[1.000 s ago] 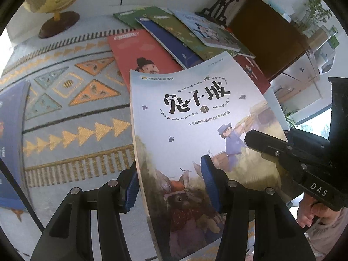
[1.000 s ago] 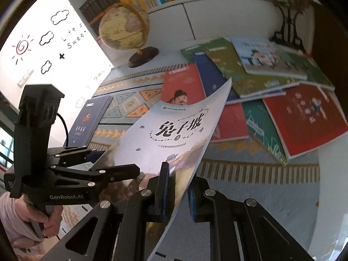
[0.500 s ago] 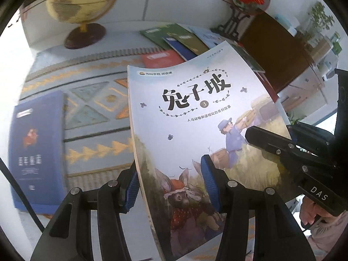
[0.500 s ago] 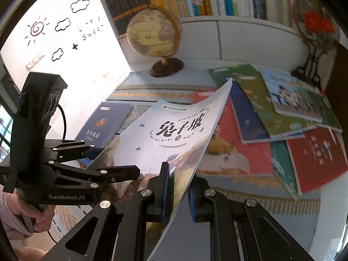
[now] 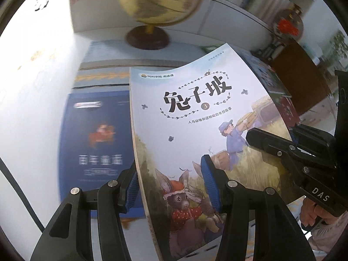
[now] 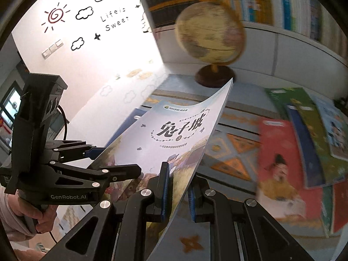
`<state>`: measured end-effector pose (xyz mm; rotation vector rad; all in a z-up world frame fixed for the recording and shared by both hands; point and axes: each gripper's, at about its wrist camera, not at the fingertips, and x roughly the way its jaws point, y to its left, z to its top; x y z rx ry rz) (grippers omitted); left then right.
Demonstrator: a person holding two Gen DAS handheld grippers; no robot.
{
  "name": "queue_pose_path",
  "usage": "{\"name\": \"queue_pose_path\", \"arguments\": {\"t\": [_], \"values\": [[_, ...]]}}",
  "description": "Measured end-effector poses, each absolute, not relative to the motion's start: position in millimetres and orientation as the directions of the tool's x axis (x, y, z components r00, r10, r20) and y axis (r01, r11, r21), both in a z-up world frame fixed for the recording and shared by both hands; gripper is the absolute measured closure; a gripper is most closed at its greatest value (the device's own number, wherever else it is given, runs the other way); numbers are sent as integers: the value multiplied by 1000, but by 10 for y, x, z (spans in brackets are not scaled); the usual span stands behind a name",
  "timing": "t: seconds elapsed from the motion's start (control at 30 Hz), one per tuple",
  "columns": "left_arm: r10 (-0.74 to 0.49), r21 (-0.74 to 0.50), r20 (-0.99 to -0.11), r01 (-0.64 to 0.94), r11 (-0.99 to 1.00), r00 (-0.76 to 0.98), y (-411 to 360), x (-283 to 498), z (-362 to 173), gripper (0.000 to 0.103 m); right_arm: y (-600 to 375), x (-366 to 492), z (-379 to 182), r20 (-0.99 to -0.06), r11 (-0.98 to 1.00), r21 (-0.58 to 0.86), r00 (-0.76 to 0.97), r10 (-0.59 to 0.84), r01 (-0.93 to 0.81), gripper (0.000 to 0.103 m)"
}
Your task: Organize books
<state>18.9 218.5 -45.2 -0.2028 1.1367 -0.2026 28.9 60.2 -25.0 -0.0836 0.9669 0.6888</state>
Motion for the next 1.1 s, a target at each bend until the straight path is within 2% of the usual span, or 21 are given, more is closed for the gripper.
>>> {"name": "queue_pose_path", "arguments": {"t": [0.43, 0.67, 0.8, 0.87, 1.1], "values": [[-247, -266, -901, -3, 964, 357, 3257, 321, -755, 54, 1738, 433, -559, -800, 759, 278, 295, 522, -589, 88], [-265, -284, -913, -18, 959, 311, 3446, 342, -1020, 52, 1928, 477, -842, -830, 788, 306, 256, 496, -534, 88], [-271, -294, -925, -50, 955, 265, 3474, 377, -1214, 52, 1914, 520, -1052, -853, 825, 348, 214, 476, -446, 88], [-267, -290, -920, -42, 956, 286, 3465, 356, -1206, 46, 1907, 495, -1149, -865, 838, 354, 196, 462, -415, 88], [-228, -249, -933, -41, 968, 278, 3425, 390, -1209, 46, 1803, 482, -1299, -869, 860, 401, 166, 466, -316, 86]]}}
